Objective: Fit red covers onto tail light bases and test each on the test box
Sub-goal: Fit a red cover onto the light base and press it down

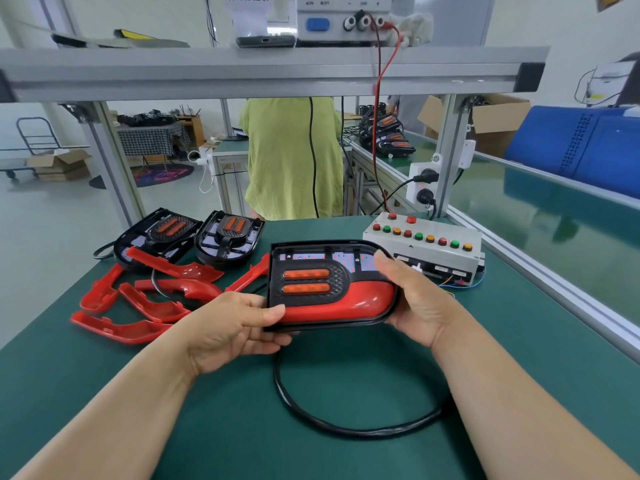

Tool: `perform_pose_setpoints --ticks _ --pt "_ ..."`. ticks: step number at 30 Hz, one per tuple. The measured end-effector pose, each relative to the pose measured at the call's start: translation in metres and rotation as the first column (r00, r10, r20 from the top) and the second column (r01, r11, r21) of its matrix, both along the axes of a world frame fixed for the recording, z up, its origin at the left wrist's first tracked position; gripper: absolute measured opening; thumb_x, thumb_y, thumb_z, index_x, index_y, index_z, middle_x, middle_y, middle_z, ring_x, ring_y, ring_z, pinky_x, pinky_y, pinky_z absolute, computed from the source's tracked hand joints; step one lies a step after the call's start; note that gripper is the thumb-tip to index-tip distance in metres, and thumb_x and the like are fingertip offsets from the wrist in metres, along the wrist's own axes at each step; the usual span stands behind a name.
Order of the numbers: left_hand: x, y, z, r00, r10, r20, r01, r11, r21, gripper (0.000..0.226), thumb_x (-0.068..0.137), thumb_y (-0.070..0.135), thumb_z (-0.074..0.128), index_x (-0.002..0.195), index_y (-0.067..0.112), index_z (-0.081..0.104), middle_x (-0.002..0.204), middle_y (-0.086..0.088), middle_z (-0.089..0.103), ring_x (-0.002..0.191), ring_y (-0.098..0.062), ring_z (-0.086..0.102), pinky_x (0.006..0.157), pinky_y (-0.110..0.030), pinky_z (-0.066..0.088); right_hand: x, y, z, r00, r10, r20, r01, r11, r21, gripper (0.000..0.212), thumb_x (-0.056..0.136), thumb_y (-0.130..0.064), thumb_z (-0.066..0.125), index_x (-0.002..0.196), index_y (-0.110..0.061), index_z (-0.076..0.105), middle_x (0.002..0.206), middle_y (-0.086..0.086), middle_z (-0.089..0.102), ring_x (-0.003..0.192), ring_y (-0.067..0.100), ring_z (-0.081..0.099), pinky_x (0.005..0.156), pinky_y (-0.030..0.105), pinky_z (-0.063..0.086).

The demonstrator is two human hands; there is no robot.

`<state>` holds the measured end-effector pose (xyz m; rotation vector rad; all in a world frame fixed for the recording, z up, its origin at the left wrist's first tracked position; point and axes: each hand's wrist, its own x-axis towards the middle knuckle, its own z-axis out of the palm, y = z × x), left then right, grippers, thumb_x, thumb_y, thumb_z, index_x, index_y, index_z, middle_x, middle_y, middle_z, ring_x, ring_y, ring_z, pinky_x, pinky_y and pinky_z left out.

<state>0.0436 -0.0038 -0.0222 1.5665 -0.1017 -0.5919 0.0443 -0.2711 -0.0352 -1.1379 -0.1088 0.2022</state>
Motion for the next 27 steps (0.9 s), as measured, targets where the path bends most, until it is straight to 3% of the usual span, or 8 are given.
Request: perform_pose_setpoints --ticks 5,10,13,16,18,20,23,27 --pt "-0.003 -0.003 0.0 0.998 -0.069 0.008 0.069 0.996 0.057 0.046 0.072 0.028 0.074 0.11 0.002 0.071 0.109 -0.018 0.074 0.08 -0.022 0.073 0.067 -0.026 0.059 0.005 -0.002 -0.003 0.977 -0.195 -0.087 0.19 0.98 -0.062 0.041 0.084 -0.02 0.069 0.123 -0.012 0.066 0.119 0.019 0.07 0.11 0.037 0.066 0.096 0.054 0.052" --pt "-0.006 -0.003 0.003 0.996 -0.065 0.058 0.057 0.989 0.133 0.044 0.069 0.036 0.078 0.101 0.006 0.076 0.099 -0.011 0.076 0.076 -0.018 0.072 0.06 -0.02 0.055 0.005 -0.007 -0.003 0.975 -0.191 -0.117 0.181 0.979 -0.089 0.023 0.088 -0.013 0.065 0.11 -0.014 0.072 0.107 0.016 0.074 0.086 0.028 0.073 0.077 0.043 0.06" --pt "-0.001 0.006 0.007 0.983 0.043 0.179 -0.085 0.969 0.233 0.041 0.067 0.046 0.078 0.09 0.013 0.078 0.084 -0.003 0.077 0.065 -0.011 0.067 0.058 -0.02 0.05 0.005 -0.01 -0.003 0.972 -0.187 -0.143 0.175 0.98 -0.089 0.018 0.091 -0.013 0.064 0.107 -0.013 0.072 0.103 0.015 0.075 0.079 0.026 0.074 0.071 0.043 0.061" --pt "0.01 0.025 0.008 0.839 0.207 0.503 -0.438 0.805 0.4 0.026 0.083 0.049 0.072 0.082 0.023 0.075 0.079 0.006 0.076 0.059 -0.005 0.064 0.068 -0.029 0.051 0.003 -0.01 -0.002 0.972 -0.171 -0.163 0.159 0.984 -0.085 0.014 0.093 -0.013 0.062 0.102 -0.013 0.072 0.1 0.015 0.075 0.076 0.027 0.073 0.07 0.043 0.061" --pt "0.017 0.039 0.008 0.676 0.256 0.691 -0.666 0.613 0.425 0.021 0.088 0.047 0.068 0.079 0.029 0.073 0.076 0.011 0.072 0.072 -0.009 0.065 0.072 -0.032 0.05 0.003 -0.01 -0.002 0.97 -0.168 -0.174 0.155 0.984 -0.085 0.013 0.094 -0.013 0.061 0.099 -0.014 0.073 0.098 0.015 0.076 0.076 0.027 0.073 0.071 0.044 0.06" --pt "0.024 0.054 0.004 0.586 0.215 0.781 -0.766 0.463 0.446 0.01 0.092 0.038 0.065 0.094 0.03 0.072 0.092 0.011 0.069 0.092 -0.018 0.062 0.079 -0.037 0.047 0.003 -0.009 -0.002 0.97 -0.163 -0.181 0.149 0.985 -0.093 0.013 0.094 -0.013 0.061 0.099 -0.014 0.073 0.099 0.015 0.075 0.078 0.028 0.073 0.074 0.045 0.059" --pt "0.034 0.068 -0.003 0.677 0.103 0.728 -0.716 0.319 0.621 0.035 0.094 0.027 0.06 0.129 0.027 0.062 0.126 -0.011 0.062 0.119 -0.036 0.054 0.098 -0.048 0.044 0.001 -0.008 -0.001 0.968 -0.155 -0.195 0.141 0.986 -0.085 0.013 0.095 -0.012 0.06 0.1 -0.012 0.072 0.098 0.016 0.075 0.075 0.027 0.073 0.07 0.044 0.06" --pt "0.039 0.067 -0.014 0.798 -0.088 0.596 -0.555 0.279 0.784 0.055 0.098 0.022 0.053 0.15 0.029 0.038 0.155 -0.001 0.039 0.145 -0.023 0.028 0.116 -0.048 0.028 -0.001 -0.005 0.0 0.97 -0.14 -0.197 0.126 0.989 -0.083 0.019 0.096 -0.013 0.059 0.11 -0.008 0.07 0.1 0.018 0.074 0.075 0.028 0.073 0.067 0.042 0.061"
